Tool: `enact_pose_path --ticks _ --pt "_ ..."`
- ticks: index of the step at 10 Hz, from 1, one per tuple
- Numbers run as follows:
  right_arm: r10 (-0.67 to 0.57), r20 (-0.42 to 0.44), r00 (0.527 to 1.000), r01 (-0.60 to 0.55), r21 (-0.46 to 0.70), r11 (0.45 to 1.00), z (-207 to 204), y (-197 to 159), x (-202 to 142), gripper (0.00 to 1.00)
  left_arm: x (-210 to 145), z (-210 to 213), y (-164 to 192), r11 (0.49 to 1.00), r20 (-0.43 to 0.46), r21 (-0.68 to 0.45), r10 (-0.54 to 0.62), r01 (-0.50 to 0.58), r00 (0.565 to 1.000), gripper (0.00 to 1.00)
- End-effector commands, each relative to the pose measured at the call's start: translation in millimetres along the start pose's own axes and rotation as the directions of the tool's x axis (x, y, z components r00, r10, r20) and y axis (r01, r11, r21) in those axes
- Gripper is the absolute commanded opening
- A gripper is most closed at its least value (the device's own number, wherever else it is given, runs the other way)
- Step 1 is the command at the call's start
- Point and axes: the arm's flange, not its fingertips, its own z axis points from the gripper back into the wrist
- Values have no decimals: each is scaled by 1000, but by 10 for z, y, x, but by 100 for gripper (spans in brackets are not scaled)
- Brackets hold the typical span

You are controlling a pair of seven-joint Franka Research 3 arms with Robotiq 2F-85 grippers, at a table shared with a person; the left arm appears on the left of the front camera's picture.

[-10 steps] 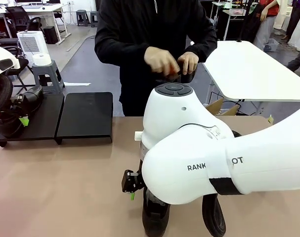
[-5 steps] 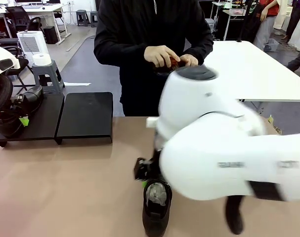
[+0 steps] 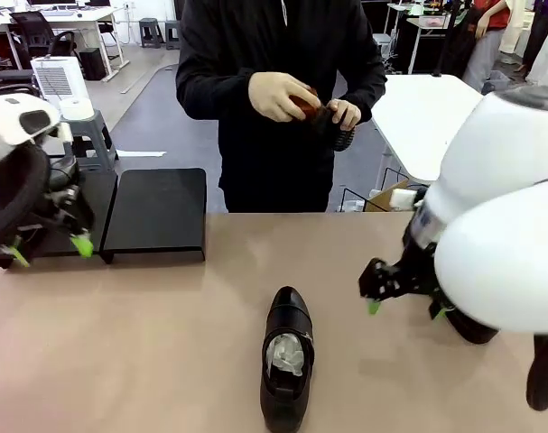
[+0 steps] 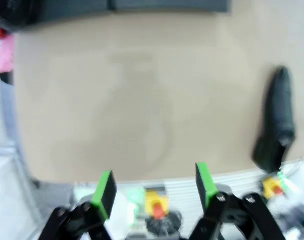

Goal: Organize the shoes by placing them on the stand.
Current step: Place the Shoe from the middle of the table onto the Shoes Stand.

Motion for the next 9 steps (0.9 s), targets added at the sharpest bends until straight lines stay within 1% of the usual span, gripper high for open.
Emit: enact_pose_path --ticks 1,2,4,5,6,7,8,9 --pt "-128 -15 992 128 7 992 -254 -330 -93 100 -122 47 -237 1000 -19 15 4 -4 1000 83" --pt "0 0 1000 0 0 1000 0 0 0 100 0 0 0 1000 0 0 0 0 1000 83" --pt "0 0 1000 0 0 1000 0 0 0 100 0 0 0 1000 0 0 0 0 1000 83" --pt "-43 -1 999 43 -12 999 -33 -107 88 100 -145 28 -184 1000 -21 -1 1 -1 1000 83" --pt "-7 -15 1000 7 -44 999 -36 -47 133 100 -276 -45 -402 997 -30 -13 -70 70 997 83" --pt "-12 4 1000 12 -91 996 70 -153 192 100 -456 -155 -676 984 -27 -84 -160 157 987 83" --pt "-46 15 999 47 -132 990 164 -308 237 100 -623 -316 -918 958 -27 -138 -259 253 966 83" --pt "-79 11 997 80 -135 988 203 -424 262 100 -768 -460 -1108 929 -3 -158 -338 334 941 83"
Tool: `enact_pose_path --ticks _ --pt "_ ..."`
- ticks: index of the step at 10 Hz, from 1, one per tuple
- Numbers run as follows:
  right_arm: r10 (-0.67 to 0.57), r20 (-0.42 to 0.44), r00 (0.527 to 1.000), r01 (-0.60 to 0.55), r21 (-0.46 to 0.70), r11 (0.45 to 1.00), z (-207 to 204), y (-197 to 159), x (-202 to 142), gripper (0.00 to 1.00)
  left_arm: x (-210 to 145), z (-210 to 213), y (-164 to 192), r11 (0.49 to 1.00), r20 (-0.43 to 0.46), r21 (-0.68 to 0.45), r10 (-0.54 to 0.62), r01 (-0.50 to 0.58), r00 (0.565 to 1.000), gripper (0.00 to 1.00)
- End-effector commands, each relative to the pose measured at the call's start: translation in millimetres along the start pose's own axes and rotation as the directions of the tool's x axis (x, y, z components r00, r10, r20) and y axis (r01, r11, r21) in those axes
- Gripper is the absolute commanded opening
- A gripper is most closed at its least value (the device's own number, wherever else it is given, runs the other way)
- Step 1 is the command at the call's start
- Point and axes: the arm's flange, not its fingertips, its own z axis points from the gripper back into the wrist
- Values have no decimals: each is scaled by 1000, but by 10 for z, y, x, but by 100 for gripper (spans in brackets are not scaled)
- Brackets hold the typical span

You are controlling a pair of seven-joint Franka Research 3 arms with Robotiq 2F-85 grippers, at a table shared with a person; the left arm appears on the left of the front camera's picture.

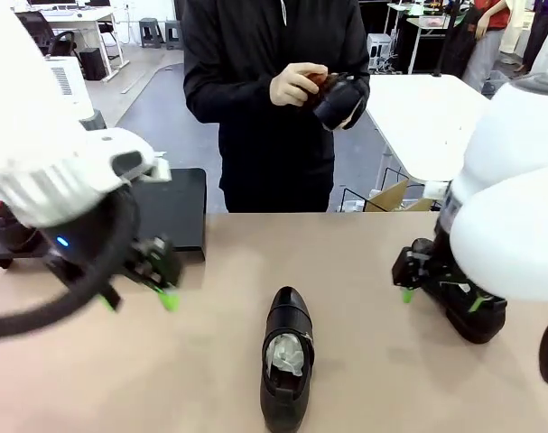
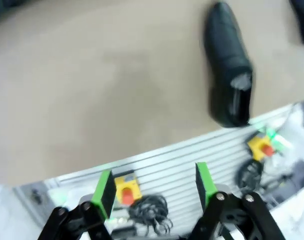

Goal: Organize the shoes by placing them on the stand.
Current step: Place the Shoe from the middle of the table onto the Shoes Stand.

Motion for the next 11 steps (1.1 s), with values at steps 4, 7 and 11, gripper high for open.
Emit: enact_pose_path --ticks 4,7,11 --pt "0 0 1000 0 0 1000 0 0 0 100 -168 -888 -672 912 89 -43 -402 407 911 83" --pt "0 0 1000 0 0 1000 0 0 0 100 -182 -1113 -969 888 96 17 -459 460 883 83" --pt "0 0 1000 0 0 1000 0 0 0 100 -93 -1423 -1156 971 66 55 -238 235 969 83"
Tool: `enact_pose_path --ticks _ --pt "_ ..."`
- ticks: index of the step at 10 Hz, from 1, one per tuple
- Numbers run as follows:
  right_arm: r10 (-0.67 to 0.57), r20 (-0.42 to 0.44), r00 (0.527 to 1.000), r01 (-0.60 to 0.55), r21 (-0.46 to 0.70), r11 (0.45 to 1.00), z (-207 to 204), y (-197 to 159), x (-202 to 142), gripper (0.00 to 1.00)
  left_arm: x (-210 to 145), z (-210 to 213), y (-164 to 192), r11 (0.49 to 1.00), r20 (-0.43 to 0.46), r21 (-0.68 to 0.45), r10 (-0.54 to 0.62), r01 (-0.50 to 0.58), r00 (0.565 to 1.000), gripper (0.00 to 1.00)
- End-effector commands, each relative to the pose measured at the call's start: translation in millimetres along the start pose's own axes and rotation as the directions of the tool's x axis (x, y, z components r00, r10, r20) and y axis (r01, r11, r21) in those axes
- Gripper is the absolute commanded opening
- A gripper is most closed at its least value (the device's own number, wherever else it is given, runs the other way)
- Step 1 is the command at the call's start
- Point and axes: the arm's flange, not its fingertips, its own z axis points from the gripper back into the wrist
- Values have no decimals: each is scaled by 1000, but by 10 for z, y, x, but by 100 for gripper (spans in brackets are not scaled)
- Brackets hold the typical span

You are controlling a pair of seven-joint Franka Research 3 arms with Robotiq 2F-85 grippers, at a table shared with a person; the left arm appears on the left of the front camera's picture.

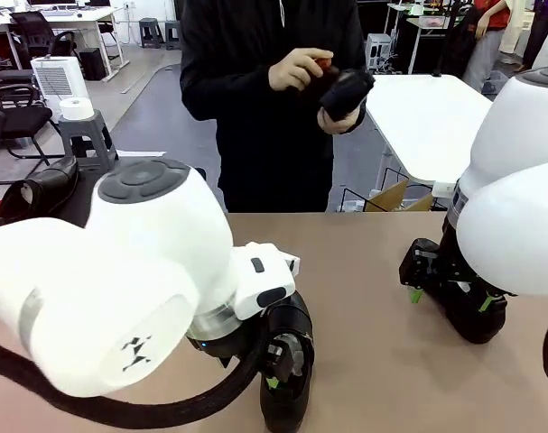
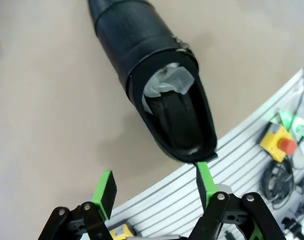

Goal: Organize the shoes by placing them on the stand.
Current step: Place the Shoe from the middle of the table onto the Shoes Stand.

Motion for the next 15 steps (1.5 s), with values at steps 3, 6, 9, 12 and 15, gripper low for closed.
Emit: enact_pose_path --ticks 3,6,9,12,15 --pt "3 8 1000 -3 15 1000 -23 25 9 100 278 -323 -126 976 -19 30 215 -214 977 83" --pt "3 8 1000 -3 15 1000 -23 25 9 100 468 -536 -26 942 13 81 327 -327 945 83" --pt "3 8 1000 -3 15 1000 -23 25 9 100 460 -714 10 919 -53 179 365 -351 929 83" --pt "3 8 1000 -3 15 1000 -23 25 9 100 479 -651 29 927 -63 156 353 -340 933 28" --pt "3 8 1000 -3 15 1000 -23 25 9 100 469 -605 4 931 -68 144 346 -334 936 0"
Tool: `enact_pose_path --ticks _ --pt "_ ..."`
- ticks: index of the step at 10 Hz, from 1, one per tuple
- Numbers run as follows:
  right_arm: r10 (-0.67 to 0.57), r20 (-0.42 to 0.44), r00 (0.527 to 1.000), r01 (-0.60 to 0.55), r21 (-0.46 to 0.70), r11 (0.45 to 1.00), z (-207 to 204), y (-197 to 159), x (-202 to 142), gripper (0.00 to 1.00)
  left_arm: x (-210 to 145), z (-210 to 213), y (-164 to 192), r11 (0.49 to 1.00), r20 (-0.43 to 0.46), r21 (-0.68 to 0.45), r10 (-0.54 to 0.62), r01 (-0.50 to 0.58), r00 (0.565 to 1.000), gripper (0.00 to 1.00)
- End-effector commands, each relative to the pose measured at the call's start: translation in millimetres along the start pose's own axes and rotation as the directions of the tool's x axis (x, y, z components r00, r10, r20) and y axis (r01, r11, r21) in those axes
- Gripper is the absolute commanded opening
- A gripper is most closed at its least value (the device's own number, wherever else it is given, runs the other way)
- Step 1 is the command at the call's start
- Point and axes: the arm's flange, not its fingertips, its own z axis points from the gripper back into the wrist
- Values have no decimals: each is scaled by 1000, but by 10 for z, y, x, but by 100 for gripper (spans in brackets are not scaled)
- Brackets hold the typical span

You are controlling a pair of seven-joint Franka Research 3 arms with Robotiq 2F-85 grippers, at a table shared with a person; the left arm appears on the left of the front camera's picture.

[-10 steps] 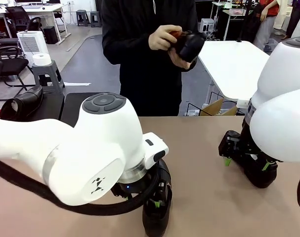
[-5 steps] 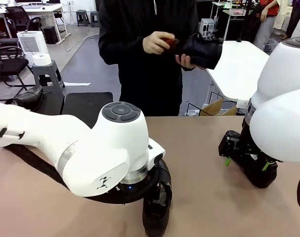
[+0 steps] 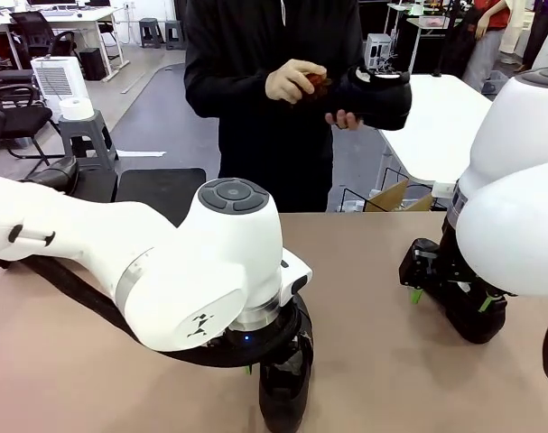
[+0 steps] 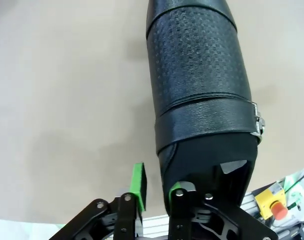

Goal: Organize the shoes by placing them on the stand.
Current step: Place the Shoe from the middle of the table onto the Shoes Stand.

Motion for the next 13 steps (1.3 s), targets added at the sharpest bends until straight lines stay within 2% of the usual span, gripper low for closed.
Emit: enact_pose_path --ticks 1,3,5,6,7,8,9,10,11,12,13 --pt "3 9 1000 -3 15 1000 -17 24 6 100 14 46 1 1000 -5 7 3 -3 1000 0" --pt "3 9 1000 -3 15 1000 -17 24 6 100 47 112 19 1000 -22 -11 10 -10 1000 0" --pt "3 9 1000 -3 15 1000 -17 24 6 100 37 330 143 999 -115 4 34 -33 993 0" --pt "3 9 1000 -3 15 1000 -17 24 6 100 18 654 330 998 -84 -56 21 -26 996 0" --pt "3 9 1000 -3 15 1000 -17 24 6 100 52 931 574 998 -10 -67 -12 11 1000 0" --pt "3 9 1000 -3 15 1000 -17 24 6 100 180 1186 931 999 135 -35 -34 39 990 0" --pt "3 9 1000 -3 15 1000 -17 24 6 100 358 1282 1297 1000 272 22 -4 -3 962 0" --pt "3 9 1000 -3 15 1000 -17 24 6 100 561 1321 1650 996 325 62 39 -63 945 0" --pt "3 9 1000 -3 15 1000 -17 24 6 100 711 1351 1936 996 357 43 59 -79 932 0" --pt "3 9 1000 -3 15 1000 -17 24 6 100 835 1363 2156 994 344 4 101 -109 933 0" --pt "3 9 1000 -3 15 1000 -17 24 6 100 553 1546 1771 997 301 48 41 -58 953 0"
